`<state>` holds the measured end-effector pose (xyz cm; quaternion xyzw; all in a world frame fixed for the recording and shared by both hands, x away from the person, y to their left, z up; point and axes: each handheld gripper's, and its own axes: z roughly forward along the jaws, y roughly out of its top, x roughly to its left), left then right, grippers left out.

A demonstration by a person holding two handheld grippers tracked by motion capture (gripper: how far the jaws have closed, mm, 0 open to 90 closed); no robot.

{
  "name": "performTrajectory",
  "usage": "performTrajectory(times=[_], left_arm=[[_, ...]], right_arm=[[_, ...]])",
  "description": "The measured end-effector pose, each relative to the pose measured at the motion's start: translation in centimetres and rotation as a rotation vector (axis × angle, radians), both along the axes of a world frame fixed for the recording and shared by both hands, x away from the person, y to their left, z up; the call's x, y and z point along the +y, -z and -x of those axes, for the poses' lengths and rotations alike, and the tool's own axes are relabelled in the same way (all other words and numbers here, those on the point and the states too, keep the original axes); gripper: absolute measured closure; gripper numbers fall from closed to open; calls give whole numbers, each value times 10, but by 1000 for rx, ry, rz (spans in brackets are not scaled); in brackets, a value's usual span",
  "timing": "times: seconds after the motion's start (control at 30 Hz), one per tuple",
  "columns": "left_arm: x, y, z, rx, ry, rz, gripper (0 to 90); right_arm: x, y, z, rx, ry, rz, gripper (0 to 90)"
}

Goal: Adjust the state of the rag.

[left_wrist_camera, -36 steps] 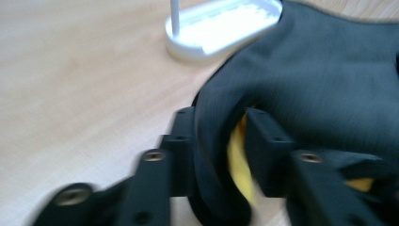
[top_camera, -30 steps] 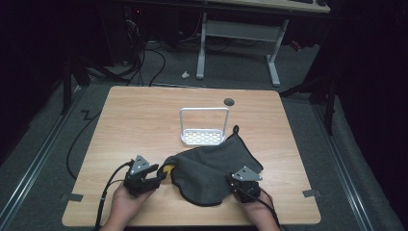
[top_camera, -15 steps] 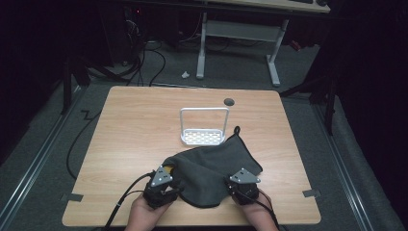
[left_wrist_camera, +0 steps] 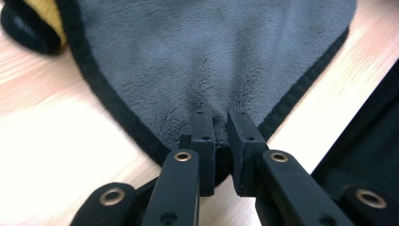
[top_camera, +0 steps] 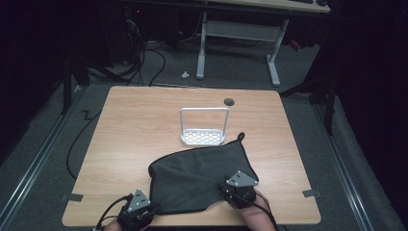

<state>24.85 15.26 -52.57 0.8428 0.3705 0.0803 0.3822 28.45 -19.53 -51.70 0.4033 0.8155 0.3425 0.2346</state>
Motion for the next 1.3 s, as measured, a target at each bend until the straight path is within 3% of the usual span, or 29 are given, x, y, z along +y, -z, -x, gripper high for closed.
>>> performTrajectory(times=[0.03, 0.1, 0.17, 0.23, 0.27, 0.3, 0.4, 0.63, 0.67, 0.7, 0.73, 0.8, 0.9, 0.93, 0.97, 1.0, 1.03, 1.07, 1.13, 1.2, 1.3], left_arm=[[3, 1, -2, 9, -7, 13, 816], [1, 1, -5, -7, -10, 3, 817], [-2, 1, -11, -21, -12, -2, 817], [-5, 2, -17, -25, -11, 8, 816], [-5, 3, -20, -24, -10, 14, 816], [-5, 3, -21, -24, -9, 21, 816], [-4, 4, -20, -34, 2, 21, 813], [-3, 3, -16, -34, 11, 12, 814], [-3, 3, -16, -36, 12, 11, 815], [-3, 3, -15, -37, 16, 9, 815], [-3, 3, -15, -38, 17, 9, 815], [-3, 3, -15, -37, 19, 8, 818], [-3, 0, -14, -22, 22, 10, 834], [-2, -2, -12, -31, 19, 25, 839], [0, -7, -11, -45, 21, 47, 841], [2, -15, -10, -86, 16, 62, 842], [4, -20, -11, -116, 8, 58, 841], [6, -26, -15, -148, -5, 60, 841], [13, -33, -31, -175, -55, 88, 841], [19, -32, -50, -172, -103, 94, 840], [25, -21, -71, -155, -161, 77, 839]], right_arm=[[-1, -4, 2, -15, 10, 0, 611], [-16, -17, 8, -98, 75, 16, 619], [-26, -21, 10, -110, 102, 8, 621], [-52, -24, 16, -123, 174, 15, 618], [-72, -22, 19, -110, 233, -8, 601], [-72, -22, 19, -110, 233, -8, 601], [-92, -11, 25, -29, 268, -91, 539], [-87, 6, 14, 37, 248, -83, 482], [-87, 8, 11, 46, 243, -89, 496], [-87, 10, 8, 63, 234, -95, 609], [-87, 10, 8, 63, 234, -95, 609], [-85, 7, 9, 25, 227, -66, 775], [-81, 0, 14, -25, 213, -19, 826], [-80, -5, 18, -48, 214, -25, 827], [-79, -11, 22, -75, 218, -43, 827], [-78, -19, 26, -103, 217, -50, 826], [-75, -29, 27, -139, 213, -57, 825], [-72, -35, 25, -154, 214, -62, 823], [-65, -49, 12, -172, 209, -66, 819], [-55, -58, -10, -194, 203, -57, 810], [-37, -60, -54, -156, 203, -52, 800]])
